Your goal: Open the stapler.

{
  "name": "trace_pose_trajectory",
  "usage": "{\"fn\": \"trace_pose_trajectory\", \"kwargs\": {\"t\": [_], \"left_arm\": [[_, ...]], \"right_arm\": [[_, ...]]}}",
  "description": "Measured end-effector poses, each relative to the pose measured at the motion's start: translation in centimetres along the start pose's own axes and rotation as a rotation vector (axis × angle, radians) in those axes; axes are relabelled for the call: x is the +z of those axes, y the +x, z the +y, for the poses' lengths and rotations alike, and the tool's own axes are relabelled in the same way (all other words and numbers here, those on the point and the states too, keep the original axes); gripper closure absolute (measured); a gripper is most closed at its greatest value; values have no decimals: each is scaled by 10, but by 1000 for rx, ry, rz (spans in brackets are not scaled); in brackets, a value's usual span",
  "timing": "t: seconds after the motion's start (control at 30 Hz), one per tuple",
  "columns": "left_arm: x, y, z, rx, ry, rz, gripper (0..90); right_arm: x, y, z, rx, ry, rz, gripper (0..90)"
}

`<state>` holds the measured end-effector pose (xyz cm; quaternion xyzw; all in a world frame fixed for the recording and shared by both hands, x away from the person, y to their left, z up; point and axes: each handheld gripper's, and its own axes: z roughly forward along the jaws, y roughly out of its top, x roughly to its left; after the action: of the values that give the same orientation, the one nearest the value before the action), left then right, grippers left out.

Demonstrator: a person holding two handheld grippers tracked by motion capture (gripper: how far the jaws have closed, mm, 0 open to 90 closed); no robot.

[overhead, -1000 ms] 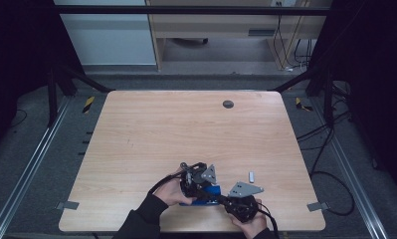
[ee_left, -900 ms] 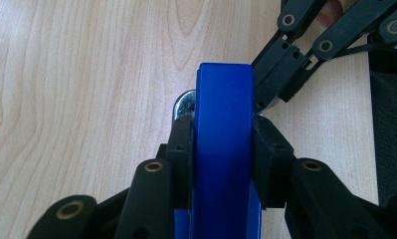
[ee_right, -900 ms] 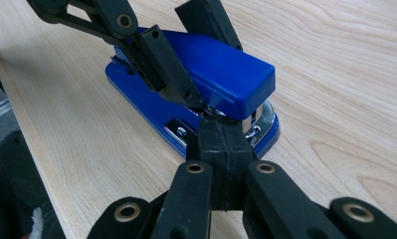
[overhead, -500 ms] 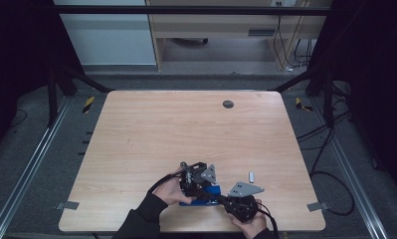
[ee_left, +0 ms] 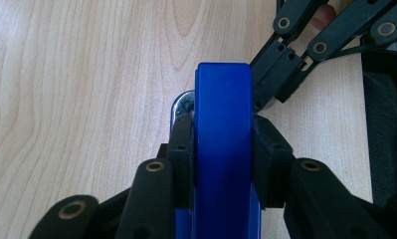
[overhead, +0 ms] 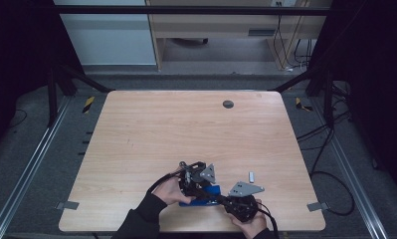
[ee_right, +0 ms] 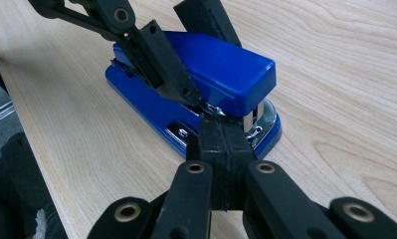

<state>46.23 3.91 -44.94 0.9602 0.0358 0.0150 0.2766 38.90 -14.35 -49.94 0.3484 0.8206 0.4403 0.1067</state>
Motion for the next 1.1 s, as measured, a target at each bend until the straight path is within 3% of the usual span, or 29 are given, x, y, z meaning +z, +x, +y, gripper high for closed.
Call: {"fn": "trace_pose_trajectory", "kwargs": {"t": [0.23,0.27,0.3,0.33,0.4,0.5,0.6,1.1], "left_arm": [[-2,0,0,-6,-13,0,664],[-12,2,-2,-18,-56,-11,664],[-26,5,-5,-37,-128,-26,664],[-37,5,-6,-38,-152,-20,665],[-42,-1,-3,-17,-100,16,664],[-31,-2,-5,-11,-57,27,663],[-29,-1,-11,-26,-106,20,662],[-27,-4,-14,-20,-122,44,660]], "right_arm": [[0,0,0,-2,1,5,900],[0,0,0,-5,1,5,900],[0,-1,0,-1,0,7,900],[-1,-1,1,7,-3,6,900],[1,-4,1,27,-15,16,900],[2,1,2,-19,1,-2,900],[2,1,2,-15,1,6,900],[3,-1,3,-26,4,11,900]]}}
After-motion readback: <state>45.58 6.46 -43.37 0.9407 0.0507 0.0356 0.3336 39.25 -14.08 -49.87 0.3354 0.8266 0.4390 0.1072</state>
